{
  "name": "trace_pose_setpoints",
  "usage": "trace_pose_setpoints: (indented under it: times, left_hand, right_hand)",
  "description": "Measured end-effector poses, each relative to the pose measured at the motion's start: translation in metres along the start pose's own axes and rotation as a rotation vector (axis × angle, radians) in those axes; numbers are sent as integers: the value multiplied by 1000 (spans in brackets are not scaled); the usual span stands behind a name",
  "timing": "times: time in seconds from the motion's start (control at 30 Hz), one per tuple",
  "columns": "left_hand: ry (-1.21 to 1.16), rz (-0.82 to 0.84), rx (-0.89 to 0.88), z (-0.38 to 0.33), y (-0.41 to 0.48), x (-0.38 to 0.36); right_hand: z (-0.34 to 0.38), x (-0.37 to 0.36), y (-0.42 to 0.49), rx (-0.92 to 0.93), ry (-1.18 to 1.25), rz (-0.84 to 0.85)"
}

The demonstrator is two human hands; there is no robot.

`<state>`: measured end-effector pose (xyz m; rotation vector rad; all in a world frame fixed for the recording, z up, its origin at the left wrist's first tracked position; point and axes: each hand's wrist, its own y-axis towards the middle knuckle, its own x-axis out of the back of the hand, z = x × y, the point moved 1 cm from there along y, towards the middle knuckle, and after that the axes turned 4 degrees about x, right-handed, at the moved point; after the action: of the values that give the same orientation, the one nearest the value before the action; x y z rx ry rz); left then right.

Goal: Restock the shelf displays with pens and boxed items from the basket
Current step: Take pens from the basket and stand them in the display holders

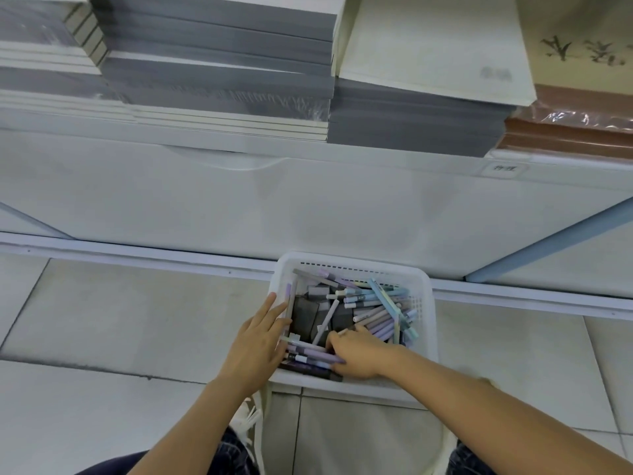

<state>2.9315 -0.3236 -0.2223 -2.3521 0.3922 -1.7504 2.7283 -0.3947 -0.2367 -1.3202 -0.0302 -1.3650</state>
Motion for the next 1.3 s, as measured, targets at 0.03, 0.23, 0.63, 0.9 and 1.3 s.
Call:
trace_pose_setpoints:
  times: [0.03, 0.23, 0.63, 0.9, 1.3]
  left_hand:
    - [-4, 6, 5, -1, 0, 1]
    - [21, 49, 27, -4, 0, 6]
    - [11, 50, 34, -11, 3, 8]
    - [-69, -376, -44, -37, 18, 33]
    - [138, 102, -168, -57, 39, 21]
  right_hand:
    - [2, 1, -1, -8, -43, 0]
    - [13, 5, 1, -49, -269, 11]
    - [-7, 16, -5, 1, 78, -50]
    - [-15, 56, -11, 31, 300, -53]
    - [-31, 70, -29, 147, 585, -113]
